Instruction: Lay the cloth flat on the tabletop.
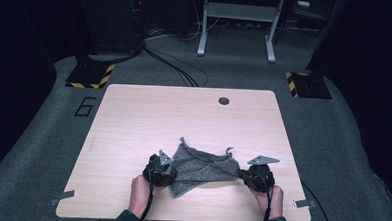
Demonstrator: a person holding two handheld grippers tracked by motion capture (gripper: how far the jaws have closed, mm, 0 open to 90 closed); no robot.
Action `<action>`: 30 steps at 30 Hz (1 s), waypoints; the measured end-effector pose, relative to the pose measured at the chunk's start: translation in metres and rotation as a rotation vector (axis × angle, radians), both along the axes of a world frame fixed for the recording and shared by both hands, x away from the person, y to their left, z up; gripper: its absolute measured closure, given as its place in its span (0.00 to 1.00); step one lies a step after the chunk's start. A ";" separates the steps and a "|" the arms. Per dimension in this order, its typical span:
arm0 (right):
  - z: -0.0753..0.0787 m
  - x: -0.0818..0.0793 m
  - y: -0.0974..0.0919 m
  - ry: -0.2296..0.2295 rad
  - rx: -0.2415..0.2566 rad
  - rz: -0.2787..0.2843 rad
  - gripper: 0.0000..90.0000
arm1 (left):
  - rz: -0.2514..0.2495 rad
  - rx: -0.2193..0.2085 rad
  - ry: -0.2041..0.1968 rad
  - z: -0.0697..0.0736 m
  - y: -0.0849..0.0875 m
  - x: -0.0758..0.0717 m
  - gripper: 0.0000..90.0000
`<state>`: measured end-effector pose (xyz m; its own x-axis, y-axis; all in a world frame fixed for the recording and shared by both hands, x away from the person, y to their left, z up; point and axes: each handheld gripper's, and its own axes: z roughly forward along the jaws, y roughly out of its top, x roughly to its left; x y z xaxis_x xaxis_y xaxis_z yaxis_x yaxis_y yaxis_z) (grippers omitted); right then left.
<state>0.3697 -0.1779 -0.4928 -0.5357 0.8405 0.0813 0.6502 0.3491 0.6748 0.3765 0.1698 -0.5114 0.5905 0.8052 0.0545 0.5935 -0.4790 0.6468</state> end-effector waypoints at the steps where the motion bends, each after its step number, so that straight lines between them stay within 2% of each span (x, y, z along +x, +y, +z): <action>1: -0.002 -0.001 0.000 0.011 -0.006 -0.005 0.91 | -0.003 0.003 -0.001 0.000 0.002 -0.001 0.50; 3: -0.004 -0.001 -0.002 0.031 -0.019 0.004 0.86 | 0.002 -0.004 0.005 0.000 0.004 -0.002 0.47; 5: -0.003 -0.001 -0.004 0.032 -0.020 0.012 0.79 | 0.006 -0.022 0.019 0.000 0.005 -0.002 0.43; 6: 0.002 -0.001 -0.005 0.031 -0.010 0.011 0.68 | 0.006 -0.026 0.016 0.000 0.006 -0.002 0.38; 7: 0.002 -0.001 -0.005 0.031 -0.010 0.011 0.68 | 0.010 -0.036 0.018 0.001 0.007 -0.002 0.38; 11: 0.022 0.002 -0.005 -0.009 0.002 0.013 0.59 | 0.015 -0.070 0.026 0.005 0.013 -0.004 0.34; 13: 0.040 0.008 0.001 -0.053 -0.012 0.048 0.53 | 0.022 -0.091 0.034 0.006 0.015 -0.008 0.33; 14: 0.040 0.008 0.001 -0.053 -0.012 0.048 0.53 | 0.030 -0.106 0.029 0.006 0.015 -0.010 0.33; 16: 0.049 0.015 0.011 -0.086 -0.037 0.083 0.51 | 0.020 -0.103 0.033 0.007 0.016 -0.011 0.33; 18: 0.053 0.029 0.025 -0.067 -0.047 0.090 0.49 | 0.013 -0.095 0.037 0.008 0.016 -0.010 0.33; 19: 0.053 0.029 0.025 -0.067 -0.047 0.090 0.49 | 0.023 -0.103 0.026 0.008 0.015 -0.009 0.33; 21: 0.050 0.039 0.031 -0.063 -0.060 0.106 0.50 | 0.022 -0.106 0.022 0.012 0.015 -0.004 0.33; 22: 0.048 0.043 0.033 -0.059 -0.066 0.108 0.50 | 0.014 -0.088 0.019 0.015 0.014 -0.001 0.33; 26: 0.041 0.056 0.042 -0.033 -0.074 0.103 0.51 | 0.004 -0.072 0.007 0.020 0.003 0.017 0.33; 28: 0.035 0.061 0.050 -0.034 -0.091 0.087 0.47 | -0.005 -0.042 0.010 0.019 -0.007 0.025 0.33; 29: 0.032 0.063 0.054 -0.026 -0.116 0.077 0.44 | -0.016 -0.025 0.015 0.017 -0.012 0.029 0.33; 30: 0.028 0.066 0.058 -0.039 -0.143 0.068 0.42 | -0.021 -0.004 0.016 0.014 -0.017 0.031 0.33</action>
<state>0.4360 -0.1198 -0.4647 -0.5919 0.8039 -0.0589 0.5959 0.4857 0.6395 0.4073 0.1524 -0.4970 0.6077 0.7931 0.0415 0.5939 -0.4885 0.6393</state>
